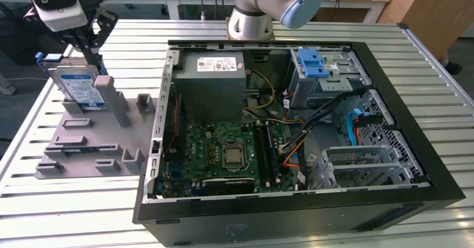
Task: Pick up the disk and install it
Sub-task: 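Reach for the disk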
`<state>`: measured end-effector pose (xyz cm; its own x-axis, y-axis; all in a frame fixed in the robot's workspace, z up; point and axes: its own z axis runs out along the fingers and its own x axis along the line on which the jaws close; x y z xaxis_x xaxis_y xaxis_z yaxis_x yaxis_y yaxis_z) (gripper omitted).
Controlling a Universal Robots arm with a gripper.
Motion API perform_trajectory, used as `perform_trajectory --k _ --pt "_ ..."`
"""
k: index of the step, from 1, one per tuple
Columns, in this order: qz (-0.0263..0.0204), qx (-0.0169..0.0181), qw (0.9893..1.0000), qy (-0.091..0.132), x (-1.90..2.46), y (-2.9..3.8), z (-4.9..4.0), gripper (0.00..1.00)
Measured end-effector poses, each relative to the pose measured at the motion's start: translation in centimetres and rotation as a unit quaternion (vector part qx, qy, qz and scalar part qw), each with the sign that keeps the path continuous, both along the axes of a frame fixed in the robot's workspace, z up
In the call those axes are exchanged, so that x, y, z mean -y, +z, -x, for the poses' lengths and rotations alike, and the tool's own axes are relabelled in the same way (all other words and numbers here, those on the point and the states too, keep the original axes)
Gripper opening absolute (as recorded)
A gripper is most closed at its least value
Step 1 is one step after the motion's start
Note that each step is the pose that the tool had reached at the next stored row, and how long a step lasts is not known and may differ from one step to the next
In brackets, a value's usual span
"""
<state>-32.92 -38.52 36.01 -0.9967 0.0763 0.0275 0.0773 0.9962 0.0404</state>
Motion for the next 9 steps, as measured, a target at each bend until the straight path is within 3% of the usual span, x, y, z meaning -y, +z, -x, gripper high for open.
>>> perform_trajectory --k 9 --pt "0.0000 -0.0028 1.0000 0.000 0.00 -0.12 0.15 0.11"
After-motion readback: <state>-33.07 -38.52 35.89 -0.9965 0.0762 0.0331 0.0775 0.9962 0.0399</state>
